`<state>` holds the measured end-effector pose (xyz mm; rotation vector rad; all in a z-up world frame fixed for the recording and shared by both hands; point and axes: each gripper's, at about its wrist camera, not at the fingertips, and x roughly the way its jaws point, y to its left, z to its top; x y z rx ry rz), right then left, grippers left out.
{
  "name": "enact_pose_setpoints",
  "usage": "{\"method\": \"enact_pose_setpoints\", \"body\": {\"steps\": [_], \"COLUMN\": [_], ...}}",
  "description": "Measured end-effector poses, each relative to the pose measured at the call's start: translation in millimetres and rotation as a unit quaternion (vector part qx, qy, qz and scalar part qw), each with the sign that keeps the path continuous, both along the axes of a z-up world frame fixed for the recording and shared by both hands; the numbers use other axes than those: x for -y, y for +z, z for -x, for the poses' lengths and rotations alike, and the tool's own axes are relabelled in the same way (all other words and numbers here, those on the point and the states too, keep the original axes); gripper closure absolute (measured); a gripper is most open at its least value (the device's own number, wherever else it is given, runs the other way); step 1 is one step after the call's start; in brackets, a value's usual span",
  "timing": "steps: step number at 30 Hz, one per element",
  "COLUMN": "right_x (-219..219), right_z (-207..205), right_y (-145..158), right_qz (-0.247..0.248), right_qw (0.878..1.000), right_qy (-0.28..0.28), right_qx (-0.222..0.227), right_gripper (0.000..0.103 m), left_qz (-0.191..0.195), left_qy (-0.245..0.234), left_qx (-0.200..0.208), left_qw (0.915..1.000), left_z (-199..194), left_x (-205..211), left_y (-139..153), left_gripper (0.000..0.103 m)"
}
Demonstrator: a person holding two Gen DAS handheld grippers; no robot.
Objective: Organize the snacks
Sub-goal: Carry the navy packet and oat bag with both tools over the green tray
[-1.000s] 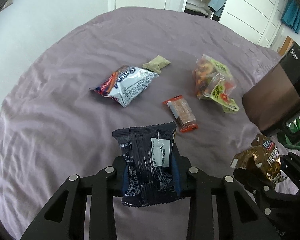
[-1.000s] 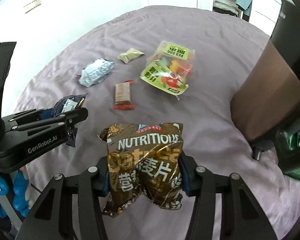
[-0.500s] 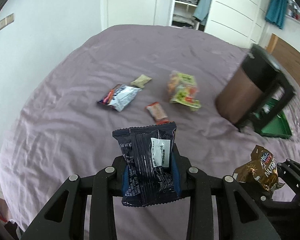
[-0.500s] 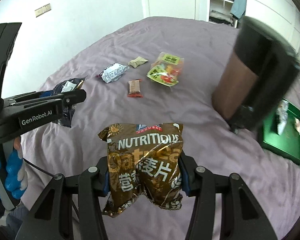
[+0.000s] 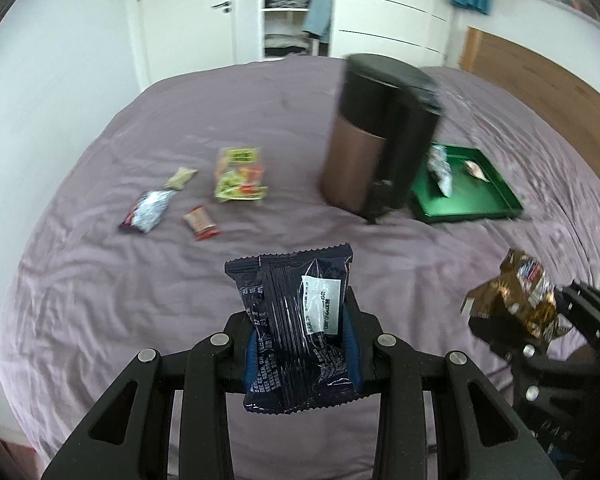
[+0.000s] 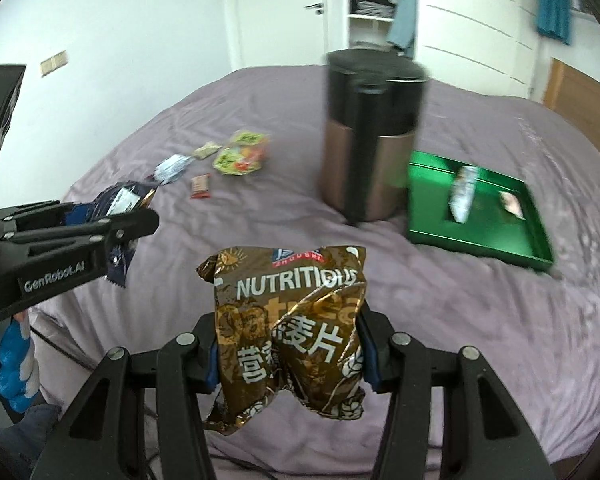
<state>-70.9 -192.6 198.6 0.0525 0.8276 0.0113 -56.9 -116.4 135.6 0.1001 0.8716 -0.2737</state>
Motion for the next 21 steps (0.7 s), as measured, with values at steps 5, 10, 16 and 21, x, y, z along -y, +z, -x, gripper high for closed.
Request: {"method": "enact_pose_setpoints", "body": {"steps": [5, 10, 16, 21], "right_x": [46.4, 87.6, 138.7, 187.4], "right_z": [22.4, 34.8, 35.5, 23.6], "right_y": [5.4, 10.3, 8.9, 6.0], "right_qz": [0.002, 0.008, 0.017, 0.024], "right_qw": [0.999, 0.996, 0.991, 0.987], "right_qy": [-0.048, -0.088, -0.128, -0.156], "right_qx": [0.013, 0.024, 0.027, 0.026], "right_gripper": [0.033, 0.033, 0.033, 0.033], "left_qz": [-0.012, -0.021, -0.028, -0.029], "left_qy": [-0.039, -0.081, -0.126, -0.151], "left_qx": [0.0, 0.002, 0.008, 0.011], "left_qw": [0.9992, 0.9965, 0.9916, 0.9881], "left_z": [13.5, 19.4, 11.7, -8.7], "left_x": [44.9, 93.7, 157.2, 209.2], "left_y": [1.2, 4.6, 6.2, 2.3], "left_gripper": [0.074, 0.074, 0.074, 0.074]}}
